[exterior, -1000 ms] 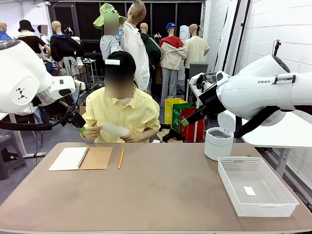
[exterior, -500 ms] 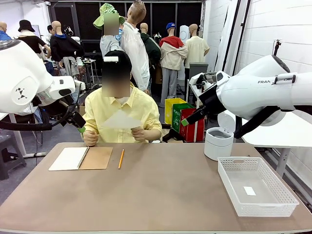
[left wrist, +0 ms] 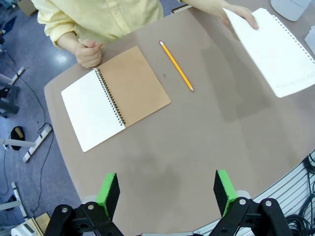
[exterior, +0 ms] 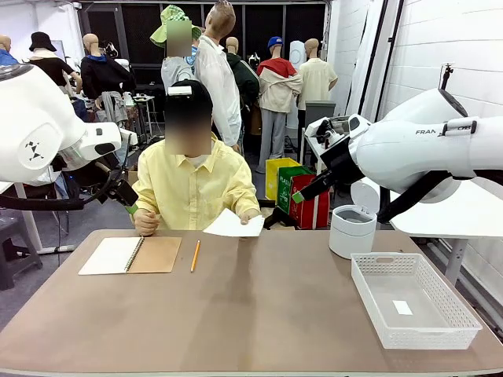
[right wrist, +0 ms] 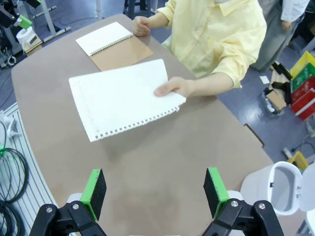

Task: Sort the paper based on its condition.
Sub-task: If a person hands you a paper, place it in the Organizing basket , and if it's crumpled, put it in the Trash can.

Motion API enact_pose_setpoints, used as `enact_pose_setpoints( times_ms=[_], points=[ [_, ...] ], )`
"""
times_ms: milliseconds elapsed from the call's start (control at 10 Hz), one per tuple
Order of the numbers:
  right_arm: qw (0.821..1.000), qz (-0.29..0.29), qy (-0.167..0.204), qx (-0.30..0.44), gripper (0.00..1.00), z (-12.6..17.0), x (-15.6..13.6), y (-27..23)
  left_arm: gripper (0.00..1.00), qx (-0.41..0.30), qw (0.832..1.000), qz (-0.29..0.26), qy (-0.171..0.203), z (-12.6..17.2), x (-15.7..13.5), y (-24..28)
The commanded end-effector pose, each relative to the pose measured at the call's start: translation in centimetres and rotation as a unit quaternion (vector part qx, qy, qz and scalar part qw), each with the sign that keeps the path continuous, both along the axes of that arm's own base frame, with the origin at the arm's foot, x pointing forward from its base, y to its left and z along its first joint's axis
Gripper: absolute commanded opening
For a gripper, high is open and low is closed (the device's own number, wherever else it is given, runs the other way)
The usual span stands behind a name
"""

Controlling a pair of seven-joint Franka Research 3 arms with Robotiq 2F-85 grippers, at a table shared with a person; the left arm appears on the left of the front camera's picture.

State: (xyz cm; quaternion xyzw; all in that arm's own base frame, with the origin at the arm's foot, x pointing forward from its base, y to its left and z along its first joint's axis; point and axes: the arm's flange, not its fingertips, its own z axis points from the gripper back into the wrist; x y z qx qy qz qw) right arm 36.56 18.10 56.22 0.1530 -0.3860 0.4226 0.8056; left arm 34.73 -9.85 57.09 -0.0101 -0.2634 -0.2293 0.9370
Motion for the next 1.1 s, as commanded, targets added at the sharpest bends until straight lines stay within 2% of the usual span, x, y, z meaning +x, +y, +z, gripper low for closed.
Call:
enact_pose_setpoints(
  times_ms=[0,200,400,500,700,1000],
  points=[
    [1.000,0.001,0.003,0.002,1.00,-0.2,-0.2,-0.1,1.00,0.003,1.000,0.000,-0.002,0.1,0.0,0.1],
    [1.000,0.000,0.000,0.000,1.00,0.0,0.0,0.0,1.00,0.003,1.000,0.000,-0.002,0.1,0.0,0.1],
    [0.994,-0.070,0.087,0.015,1.00,-1.0,1.6,-0.4,1.00,0.003,1.000,0.000,-0.002,0.1,0.0,0.1],
    [0.983,-0.096,0.148,0.044,1.00,-1.9,2.5,-0.8,1.00,0.003,1.000,0.000,-0.002,0.1,0.0,0.1],
    [0.961,-0.130,0.236,0.065,1.00,-4.1,3.7,-1.4,1.00,0.003,1.000,0.000,-0.002,0.1,0.0,0.1],
    [0.935,-0.165,0.300,0.093,1.00,-7.1,4.1,-1.2,1.00,0.003,1.000,0.000,-0.002,0.1,0.0,0.1]
  ],
)
